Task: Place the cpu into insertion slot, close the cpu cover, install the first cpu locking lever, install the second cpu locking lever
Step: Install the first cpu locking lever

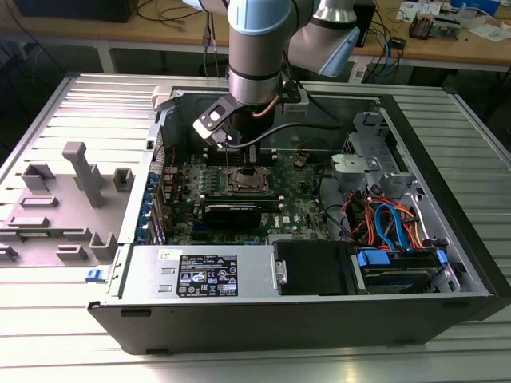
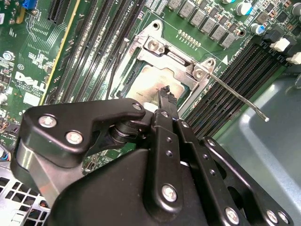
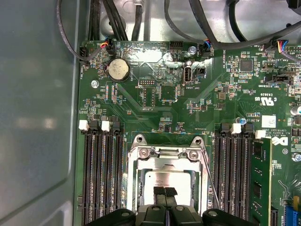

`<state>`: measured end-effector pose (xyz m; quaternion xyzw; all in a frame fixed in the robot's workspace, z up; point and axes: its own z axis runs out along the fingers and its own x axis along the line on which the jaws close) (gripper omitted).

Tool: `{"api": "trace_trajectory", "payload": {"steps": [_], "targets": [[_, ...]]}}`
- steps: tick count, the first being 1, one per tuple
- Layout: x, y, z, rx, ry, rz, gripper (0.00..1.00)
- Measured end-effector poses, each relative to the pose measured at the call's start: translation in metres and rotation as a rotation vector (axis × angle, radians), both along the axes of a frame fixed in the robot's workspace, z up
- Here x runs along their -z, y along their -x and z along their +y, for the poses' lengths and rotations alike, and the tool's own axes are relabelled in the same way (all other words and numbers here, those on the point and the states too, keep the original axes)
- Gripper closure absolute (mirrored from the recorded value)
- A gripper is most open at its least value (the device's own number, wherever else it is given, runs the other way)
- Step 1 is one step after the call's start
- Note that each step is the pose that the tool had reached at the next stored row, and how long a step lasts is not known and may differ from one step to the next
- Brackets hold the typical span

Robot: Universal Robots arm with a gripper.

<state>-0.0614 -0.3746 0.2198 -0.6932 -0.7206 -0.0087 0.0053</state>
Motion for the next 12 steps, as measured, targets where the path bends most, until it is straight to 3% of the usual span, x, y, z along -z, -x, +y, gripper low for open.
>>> {"api": "trace_trajectory", "payload": {"steps": [3, 5, 9, 10, 12], "targets": [[-0.0009, 0.0, -0.0003, -0.005, 0.0002, 0.0001, 0.89], [-0.0059, 0.0, -0.0003, -0.016, 0.0001, 0.0001, 0.89], [-0.008, 0.0002, -0.0003, -0.093, 0.0001, 0.0001, 0.89], [-0.0078, 0.0002, -0.0003, -0.131, 0.0002, 0.0002, 0.89], [-0.0078, 0.0002, -0.0003, -0.149, 0.0002, 0.0001, 0.89]]}}
